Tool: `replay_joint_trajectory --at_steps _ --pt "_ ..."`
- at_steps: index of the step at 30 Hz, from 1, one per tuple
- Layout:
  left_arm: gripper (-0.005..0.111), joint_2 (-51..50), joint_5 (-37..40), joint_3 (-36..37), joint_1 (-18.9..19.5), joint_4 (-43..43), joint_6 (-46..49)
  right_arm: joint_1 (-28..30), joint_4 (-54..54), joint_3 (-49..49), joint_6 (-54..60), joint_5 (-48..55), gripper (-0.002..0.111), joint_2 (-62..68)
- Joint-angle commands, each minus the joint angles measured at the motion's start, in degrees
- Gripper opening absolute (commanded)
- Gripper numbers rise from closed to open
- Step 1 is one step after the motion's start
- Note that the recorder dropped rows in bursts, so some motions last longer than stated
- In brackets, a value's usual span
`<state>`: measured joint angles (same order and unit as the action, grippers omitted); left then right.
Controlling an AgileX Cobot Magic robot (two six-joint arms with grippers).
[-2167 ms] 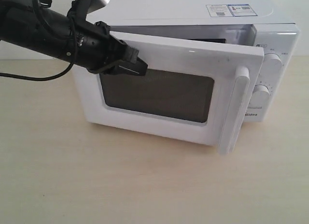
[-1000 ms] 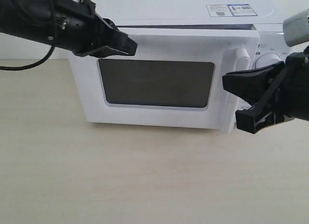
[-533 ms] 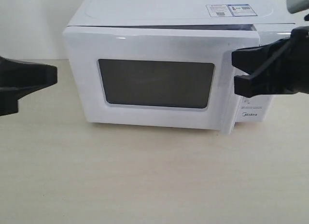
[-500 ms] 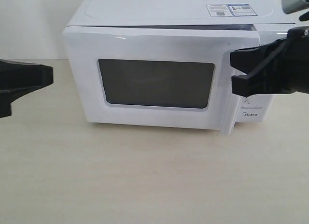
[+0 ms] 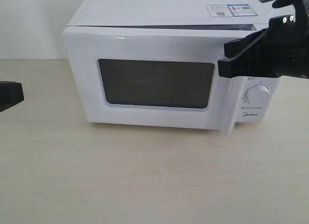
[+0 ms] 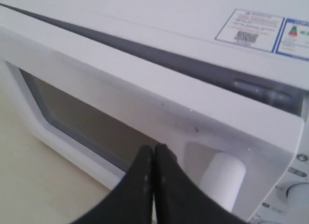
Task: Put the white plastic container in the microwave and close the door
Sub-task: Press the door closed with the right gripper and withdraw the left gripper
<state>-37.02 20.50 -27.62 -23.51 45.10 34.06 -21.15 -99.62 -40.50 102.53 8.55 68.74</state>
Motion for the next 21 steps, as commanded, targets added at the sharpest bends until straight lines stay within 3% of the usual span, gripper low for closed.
replay_joint_trajectory --at_steps 1,21 --pt "0.004 0.2 0.9 0.2 -0.4 -0.8 -1.1 -0.1 -0.3 -0.9 -0.4 -0.8 0.000 3.4" --pt "0.004 0.2 1.8 0.2 -0.4 -2.7 -1.1 -0.1 -0.3 -7.8 -0.4 -6.8 0.000 10.2"
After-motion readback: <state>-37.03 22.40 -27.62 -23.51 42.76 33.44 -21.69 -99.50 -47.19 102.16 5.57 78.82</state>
